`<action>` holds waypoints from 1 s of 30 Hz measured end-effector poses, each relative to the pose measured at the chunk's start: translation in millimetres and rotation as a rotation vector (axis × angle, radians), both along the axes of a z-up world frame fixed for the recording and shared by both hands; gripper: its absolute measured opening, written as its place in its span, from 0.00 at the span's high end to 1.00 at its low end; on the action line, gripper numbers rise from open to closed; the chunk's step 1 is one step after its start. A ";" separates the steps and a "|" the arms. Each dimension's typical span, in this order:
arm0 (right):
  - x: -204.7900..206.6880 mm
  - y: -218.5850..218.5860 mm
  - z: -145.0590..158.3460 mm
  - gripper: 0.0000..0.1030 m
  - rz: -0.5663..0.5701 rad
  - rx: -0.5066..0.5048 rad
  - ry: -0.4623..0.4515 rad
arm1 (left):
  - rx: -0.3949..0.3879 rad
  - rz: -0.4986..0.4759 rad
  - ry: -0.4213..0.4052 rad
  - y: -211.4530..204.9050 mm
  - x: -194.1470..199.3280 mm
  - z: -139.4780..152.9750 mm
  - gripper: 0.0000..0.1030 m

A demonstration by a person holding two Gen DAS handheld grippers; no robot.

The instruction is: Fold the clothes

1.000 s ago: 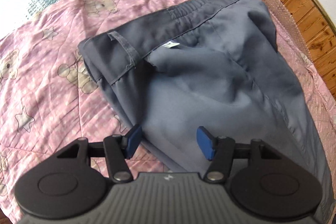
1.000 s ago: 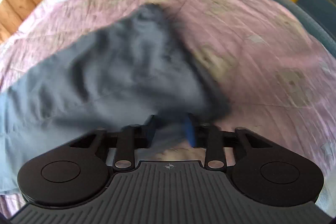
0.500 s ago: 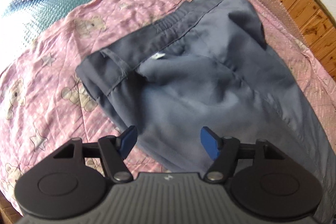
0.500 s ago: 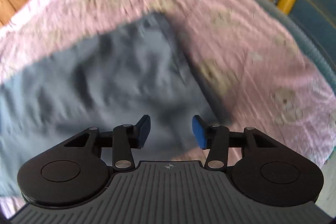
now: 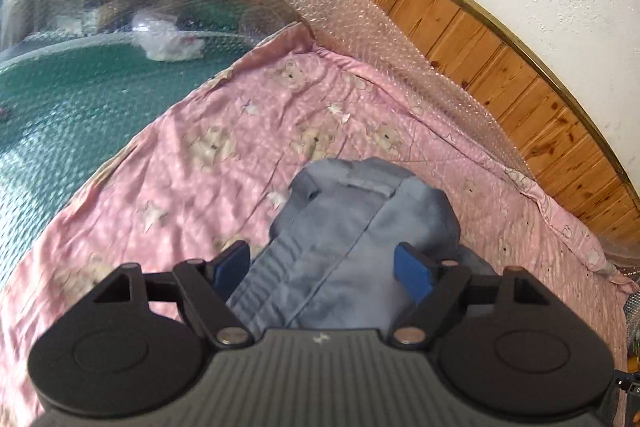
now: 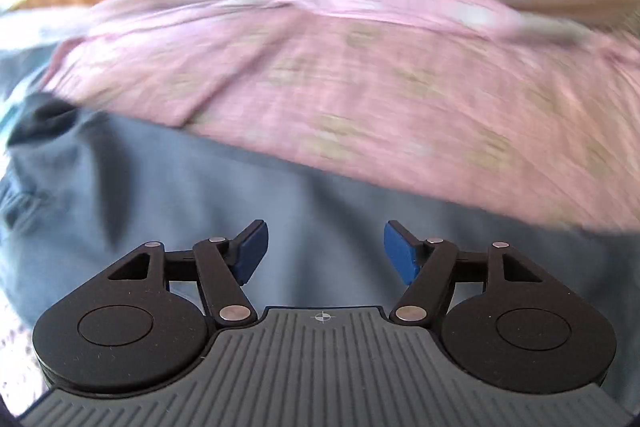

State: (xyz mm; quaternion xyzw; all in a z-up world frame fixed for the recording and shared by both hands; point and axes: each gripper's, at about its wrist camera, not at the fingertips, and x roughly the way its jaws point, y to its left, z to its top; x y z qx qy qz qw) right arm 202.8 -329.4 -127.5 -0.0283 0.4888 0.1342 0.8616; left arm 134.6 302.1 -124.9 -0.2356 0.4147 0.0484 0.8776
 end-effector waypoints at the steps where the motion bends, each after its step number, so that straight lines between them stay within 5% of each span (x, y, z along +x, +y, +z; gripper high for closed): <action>1: 5.0 22.6 2.5 0.29 0.037 0.003 -0.001 | -0.004 -0.024 0.002 2.4 15.6 -4.4 0.22; 4: 21.4 86.4 6.3 0.19 0.134 -0.003 0.004 | -0.006 -0.087 0.006 2.4 58.3 -17.3 0.22; 11: 73.0 187.7 -21.6 0.19 0.239 -0.027 0.090 | -0.067 -0.167 0.120 -9.7 124.8 -61.5 0.23; 14: 89.2 223.2 -38.2 0.19 0.264 -0.023 0.128 | -0.021 -0.212 0.129 -19.7 125.3 -69.2 0.56; 15: 95.0 234.7 -42.3 0.19 0.271 -0.022 0.133 | -0.018 -0.223 0.124 -21.5 122.9 -69.2 0.78; 19: 119.3 275.1 -45.8 0.19 0.300 -0.005 0.108 | -0.086 -0.215 -0.038 -13.9 81.3 -36.6 0.88; 22: 135.6 296.6 -40.6 0.19 0.342 0.025 0.086 | -0.170 -0.181 -0.255 -6.7 1.5 5.2 0.89; 26: 149.7 318.9 -48.2 0.19 0.395 0.054 0.138 | -0.110 -0.123 -0.118 -19.5 -74.1 -13.3 0.90; 30: 134.8 353.8 -59.0 0.20 0.516 0.117 0.203 | -0.213 -0.019 -0.032 -12.9 -102.0 -43.2 0.90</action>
